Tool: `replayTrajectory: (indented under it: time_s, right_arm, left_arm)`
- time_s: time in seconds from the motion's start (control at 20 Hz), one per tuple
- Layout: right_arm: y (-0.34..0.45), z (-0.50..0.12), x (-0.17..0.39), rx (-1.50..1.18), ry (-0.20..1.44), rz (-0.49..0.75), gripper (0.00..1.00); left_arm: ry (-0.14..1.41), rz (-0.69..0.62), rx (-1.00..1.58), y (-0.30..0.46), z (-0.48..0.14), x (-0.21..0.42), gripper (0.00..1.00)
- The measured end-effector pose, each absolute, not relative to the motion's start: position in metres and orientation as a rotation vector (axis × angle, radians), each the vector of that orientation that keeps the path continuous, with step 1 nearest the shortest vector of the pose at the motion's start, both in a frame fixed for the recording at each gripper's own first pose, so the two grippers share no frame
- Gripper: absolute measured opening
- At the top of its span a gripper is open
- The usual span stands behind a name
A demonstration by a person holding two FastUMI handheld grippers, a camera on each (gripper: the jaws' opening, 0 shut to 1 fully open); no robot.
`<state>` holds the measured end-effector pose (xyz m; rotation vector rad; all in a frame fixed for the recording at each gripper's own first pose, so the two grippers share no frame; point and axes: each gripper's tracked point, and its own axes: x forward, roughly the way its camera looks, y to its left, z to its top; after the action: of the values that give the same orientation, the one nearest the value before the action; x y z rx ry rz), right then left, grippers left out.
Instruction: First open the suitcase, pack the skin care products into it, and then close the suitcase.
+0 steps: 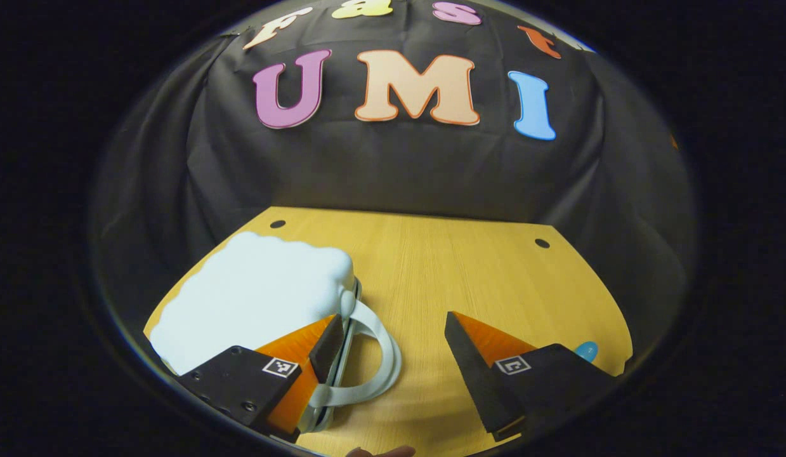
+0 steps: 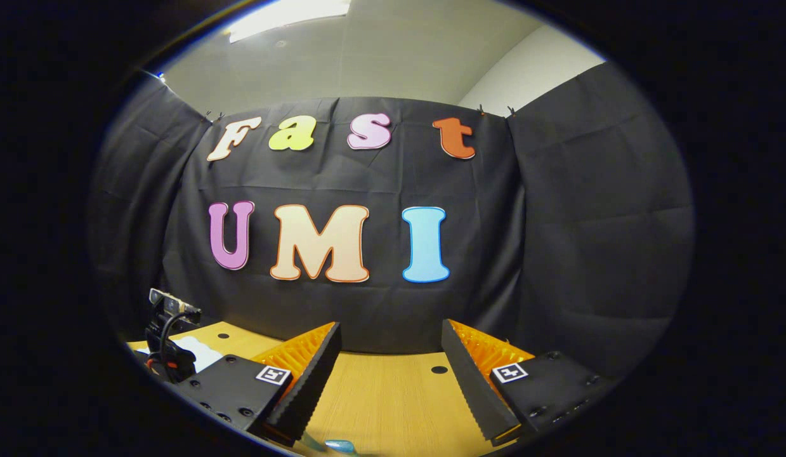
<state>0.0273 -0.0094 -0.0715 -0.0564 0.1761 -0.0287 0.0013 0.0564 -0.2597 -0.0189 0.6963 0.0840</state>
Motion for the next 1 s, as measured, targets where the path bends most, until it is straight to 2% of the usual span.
replayTrajectory:
  time_s: [0.1,0.15,0.2,0.4,0.45,0.55,0.7,0.8,0.9,0.95,1.0]
  right_arm:
    - [-0.008,-0.077,0.029,-0.064,0.192,-0.033,0.99]
    - [-0.007,-0.081,0.030,-0.069,0.201,-0.034,0.99]
    - [-0.007,-0.084,0.030,-0.072,0.211,-0.034,0.97]
    - [-0.001,-0.096,0.032,-0.094,0.243,-0.026,0.99]
    - [0.000,-0.097,0.032,-0.097,0.248,-0.022,0.99]
    - [0.001,-0.098,0.031,-0.103,0.253,-0.016,0.99]
    - [0.003,-0.099,0.030,-0.118,0.253,-0.011,0.99]
    - [0.001,-0.100,0.030,-0.124,0.253,-0.010,0.99]
    - [0.000,-0.100,0.030,-0.118,0.253,-0.006,0.99]
    - [0.000,-0.099,0.030,-0.114,0.252,-0.004,0.99]
    - [0.000,-0.098,0.030,-0.112,0.248,-0.002,0.99]
  left_arm:
    - [0.755,0.090,-0.032,0.056,-0.275,-0.001,0.96]
    - [0.778,0.094,-0.039,0.056,-0.281,-0.002,1.00]
    - [0.809,0.102,-0.040,0.057,-0.288,-0.001,0.96]
    - [0.887,0.111,-0.030,0.055,-0.309,-0.002,0.96]
    - [0.906,0.107,-0.031,0.052,-0.313,0.000,0.90]
    - [0.960,0.122,-0.039,0.052,-0.329,-0.004,0.95]
    - [1.017,0.132,-0.058,0.051,-0.338,-0.006,0.95]
    - [1.013,0.083,-0.082,0.043,-0.338,-0.002,0.93]
    - [1.038,0.041,-0.096,0.038,-0.341,-0.004,0.78]
    - [1.059,0.028,-0.095,0.037,-0.345,-0.005,0.68]
    - [1.079,0.028,-0.089,0.041,-0.346,-0.008,0.64]
